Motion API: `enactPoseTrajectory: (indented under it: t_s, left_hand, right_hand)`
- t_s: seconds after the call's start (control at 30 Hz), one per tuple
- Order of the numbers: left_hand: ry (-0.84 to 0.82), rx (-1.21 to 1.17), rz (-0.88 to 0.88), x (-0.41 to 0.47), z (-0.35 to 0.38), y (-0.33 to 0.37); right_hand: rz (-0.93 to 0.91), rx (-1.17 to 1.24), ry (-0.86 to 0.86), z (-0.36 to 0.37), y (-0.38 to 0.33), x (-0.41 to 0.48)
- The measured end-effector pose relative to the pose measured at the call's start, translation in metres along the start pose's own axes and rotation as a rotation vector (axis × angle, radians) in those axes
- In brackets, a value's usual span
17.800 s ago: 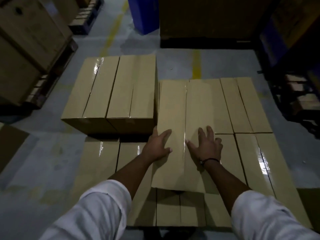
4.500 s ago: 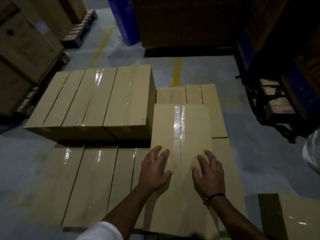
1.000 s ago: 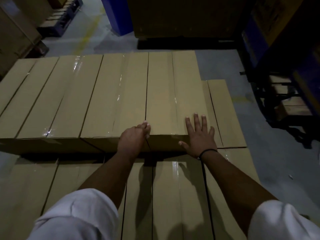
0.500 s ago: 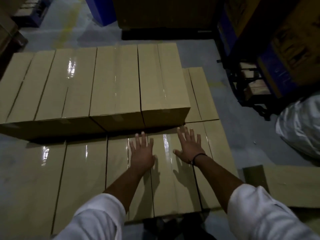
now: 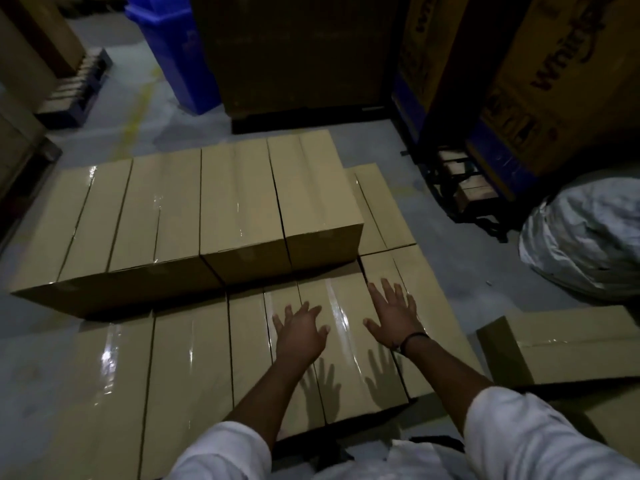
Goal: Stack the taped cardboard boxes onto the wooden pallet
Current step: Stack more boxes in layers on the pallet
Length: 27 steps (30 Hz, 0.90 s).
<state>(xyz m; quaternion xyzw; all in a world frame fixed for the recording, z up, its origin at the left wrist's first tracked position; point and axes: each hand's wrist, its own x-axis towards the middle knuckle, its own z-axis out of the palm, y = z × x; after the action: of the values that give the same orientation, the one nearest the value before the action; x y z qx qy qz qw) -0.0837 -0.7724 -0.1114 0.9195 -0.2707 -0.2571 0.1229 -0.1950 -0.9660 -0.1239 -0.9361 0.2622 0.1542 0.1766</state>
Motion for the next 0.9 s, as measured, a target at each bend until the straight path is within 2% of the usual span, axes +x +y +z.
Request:
enactPoseTrajectory:
  t_s: [0.23, 0.43, 0.7, 0.9]
  left_hand:
    - [0.050, -0.019, 0.060, -0.032, 0.004, 0.040]
    - [0.061, 0.018, 0.181, -0.054, 0.025, 0.106]
    - [0.079, 0.122, 0.385, -0.092, 0.089, 0.221]
    - [0.015, 0.182, 0.605, -0.133, 0.150, 0.309]
  right_hand:
    - [-0.029, -0.016, 0.083, -0.022, 0.019, -0.033]
    - [0.033, -0.033, 0.184, -0.044, 0.078, -0.091]
    - [0.223, 0.038, 0.306, -0.054, 0.203, -0.210]
    - [0.426, 0.106, 0.352, -0.033, 0.289, -0.306]
